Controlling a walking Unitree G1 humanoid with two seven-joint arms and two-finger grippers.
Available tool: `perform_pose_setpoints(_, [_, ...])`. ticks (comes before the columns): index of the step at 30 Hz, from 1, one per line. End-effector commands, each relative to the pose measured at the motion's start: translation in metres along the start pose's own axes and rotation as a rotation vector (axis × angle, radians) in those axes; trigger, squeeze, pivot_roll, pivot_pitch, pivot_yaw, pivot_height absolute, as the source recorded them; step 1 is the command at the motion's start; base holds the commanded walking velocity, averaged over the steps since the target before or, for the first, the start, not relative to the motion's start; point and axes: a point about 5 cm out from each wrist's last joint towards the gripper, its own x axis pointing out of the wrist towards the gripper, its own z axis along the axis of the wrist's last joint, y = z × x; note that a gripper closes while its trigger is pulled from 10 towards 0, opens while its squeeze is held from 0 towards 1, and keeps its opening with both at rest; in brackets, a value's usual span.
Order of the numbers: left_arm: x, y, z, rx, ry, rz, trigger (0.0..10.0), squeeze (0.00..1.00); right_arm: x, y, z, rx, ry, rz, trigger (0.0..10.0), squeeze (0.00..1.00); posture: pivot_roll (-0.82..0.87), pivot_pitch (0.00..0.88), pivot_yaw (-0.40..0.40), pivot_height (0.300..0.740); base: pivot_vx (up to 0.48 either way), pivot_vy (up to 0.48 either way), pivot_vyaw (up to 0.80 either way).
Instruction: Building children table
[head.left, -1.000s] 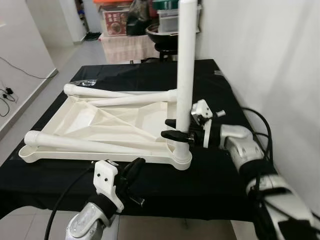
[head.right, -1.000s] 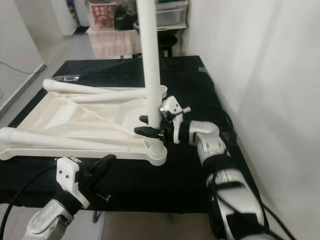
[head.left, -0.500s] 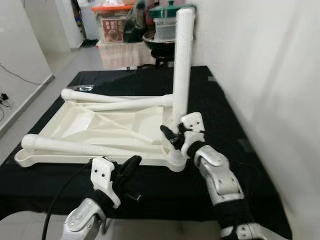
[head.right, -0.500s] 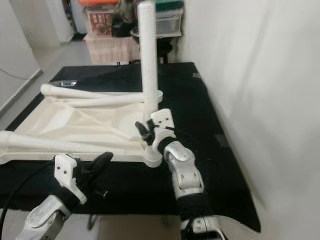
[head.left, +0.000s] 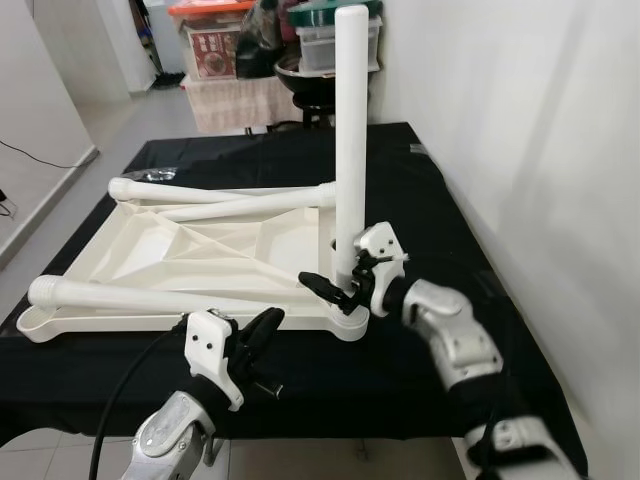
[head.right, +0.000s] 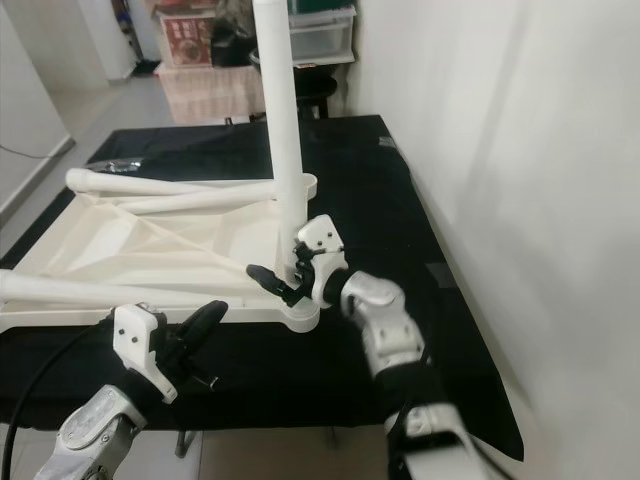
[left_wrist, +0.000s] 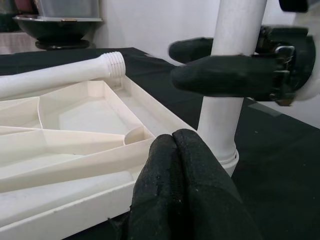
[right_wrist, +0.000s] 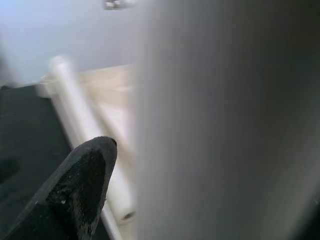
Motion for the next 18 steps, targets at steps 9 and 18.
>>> perform_pose_setpoints(9, [-0.006,-0.007,0.002,0.005,-0.003,-0.004,10.0,0.0,-0.003,-0.023,0.006,0.046,0.069,0.168,10.0,0.0,0.06,0.01,0.011,0.74,0.0,0.0,0.0])
perform_pose_setpoints(18, [-0.009,-0.011,0.003,0.001,0.0,-0.01,10.0,0.0,-0.012,-0.027,0.0,0.116,0.076,0.261,0.0,0.0,0.06,0.03,0.011,0.74,0.0,0.0,0.0])
